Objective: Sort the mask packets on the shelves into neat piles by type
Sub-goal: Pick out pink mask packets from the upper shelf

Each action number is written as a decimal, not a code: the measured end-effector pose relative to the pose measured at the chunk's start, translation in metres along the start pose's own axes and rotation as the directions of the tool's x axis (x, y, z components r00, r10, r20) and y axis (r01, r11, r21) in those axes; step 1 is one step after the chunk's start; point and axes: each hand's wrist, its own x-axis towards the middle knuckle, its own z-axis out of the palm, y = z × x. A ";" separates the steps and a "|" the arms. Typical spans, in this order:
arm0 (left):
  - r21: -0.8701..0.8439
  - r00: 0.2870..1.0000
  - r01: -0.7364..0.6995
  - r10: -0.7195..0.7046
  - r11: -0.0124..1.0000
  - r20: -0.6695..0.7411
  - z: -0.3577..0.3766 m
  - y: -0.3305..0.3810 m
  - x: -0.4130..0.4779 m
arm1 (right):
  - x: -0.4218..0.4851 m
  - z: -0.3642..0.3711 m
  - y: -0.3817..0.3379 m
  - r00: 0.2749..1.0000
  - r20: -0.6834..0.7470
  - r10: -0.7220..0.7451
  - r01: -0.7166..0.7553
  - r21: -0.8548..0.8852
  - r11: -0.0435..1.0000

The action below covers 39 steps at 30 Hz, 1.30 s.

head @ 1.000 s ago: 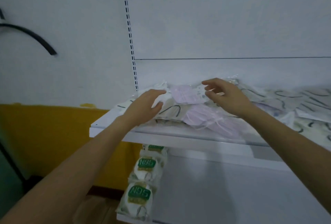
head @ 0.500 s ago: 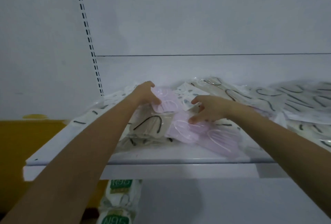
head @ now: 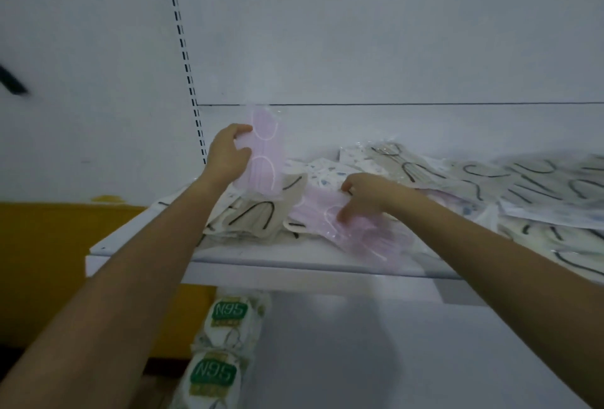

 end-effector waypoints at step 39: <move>-0.418 0.994 0.026 -0.066 0.908 -0.083 0.024 0.013 -0.094 | -0.043 -0.030 0.044 0.839 -0.513 0.179 0.286 0.697 0.657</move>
